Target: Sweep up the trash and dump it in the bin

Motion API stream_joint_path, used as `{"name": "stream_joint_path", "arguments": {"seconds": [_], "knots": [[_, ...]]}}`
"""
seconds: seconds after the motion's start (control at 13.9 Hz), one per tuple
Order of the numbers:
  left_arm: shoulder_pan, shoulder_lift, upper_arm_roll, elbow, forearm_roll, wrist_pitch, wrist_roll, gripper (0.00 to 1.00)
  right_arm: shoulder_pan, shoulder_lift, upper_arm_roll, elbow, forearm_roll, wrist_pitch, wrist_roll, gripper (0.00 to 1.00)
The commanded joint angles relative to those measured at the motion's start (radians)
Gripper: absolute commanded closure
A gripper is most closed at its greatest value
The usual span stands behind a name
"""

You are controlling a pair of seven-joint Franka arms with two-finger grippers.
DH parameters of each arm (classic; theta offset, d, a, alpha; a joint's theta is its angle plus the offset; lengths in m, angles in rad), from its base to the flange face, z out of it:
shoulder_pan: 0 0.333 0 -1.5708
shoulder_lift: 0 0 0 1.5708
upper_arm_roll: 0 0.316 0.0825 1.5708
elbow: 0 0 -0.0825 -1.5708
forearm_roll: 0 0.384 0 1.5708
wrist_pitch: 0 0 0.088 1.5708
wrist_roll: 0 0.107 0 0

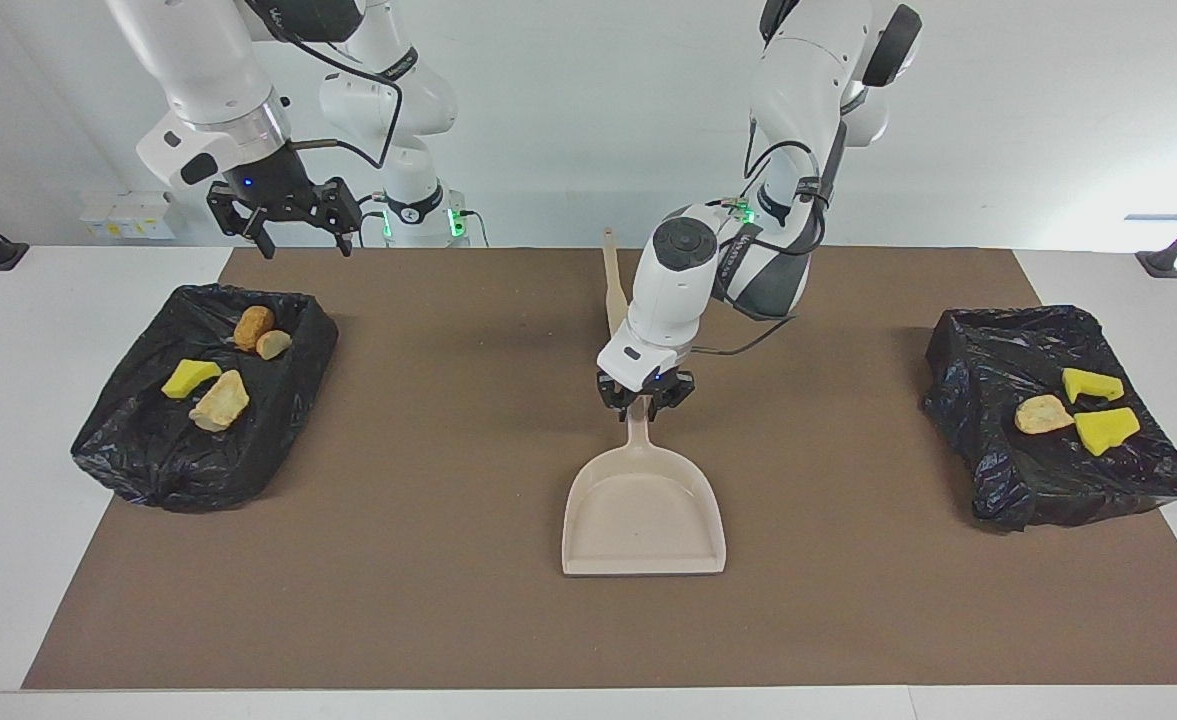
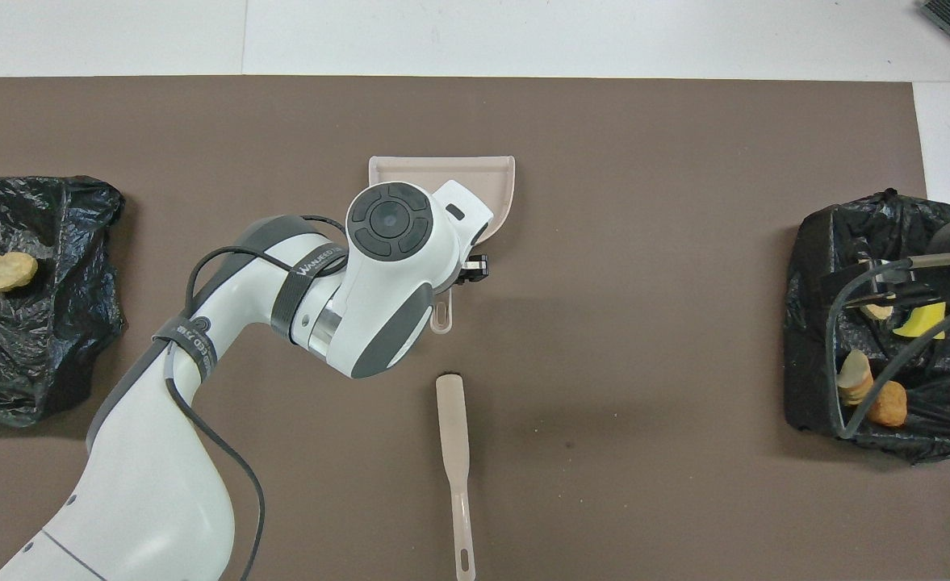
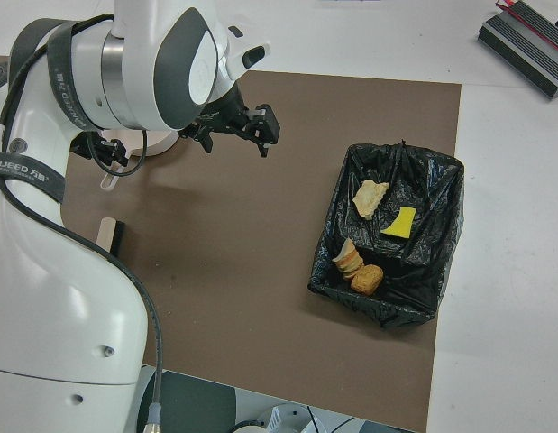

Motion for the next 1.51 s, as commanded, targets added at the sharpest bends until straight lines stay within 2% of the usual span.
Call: {"name": "stream_joint_path", "arguments": {"seconds": [0.0, 0.36, 0.58, 0.86, 1.15, 1.44], "knots": [[-0.005, -0.049, 0.023, -0.008, -0.013, -0.022, -0.001, 0.00, -0.011, -0.019, 0.005, -0.020, 0.014, 0.013, 0.007, 0.00], [0.093, -0.131, 0.031, -0.011, -0.003, -0.059, 0.012, 0.00, -0.011, -0.019, 0.005, -0.020, 0.014, 0.013, 0.007, 0.00], [0.175, -0.201, 0.031, -0.014, -0.003, -0.192, 0.119, 0.00, -0.011, -0.019, 0.005, -0.020, 0.014, 0.013, 0.007, 0.00], [0.293, -0.316, 0.031, -0.019, -0.005, -0.408, 0.356, 0.00, -0.011, -0.019, 0.005, -0.020, 0.014, 0.013, 0.007, 0.00], [0.383, -0.401, 0.031, -0.017, -0.005, -0.534, 0.407, 0.00, -0.011, -0.019, 0.005, -0.020, 0.014, 0.013, 0.009, 0.00], [0.437, -0.477, 0.034, -0.011, -0.017, -0.573, 0.456, 0.00, -0.011, -0.019, 0.005, -0.020, 0.014, 0.013, 0.009, 0.00]]}}
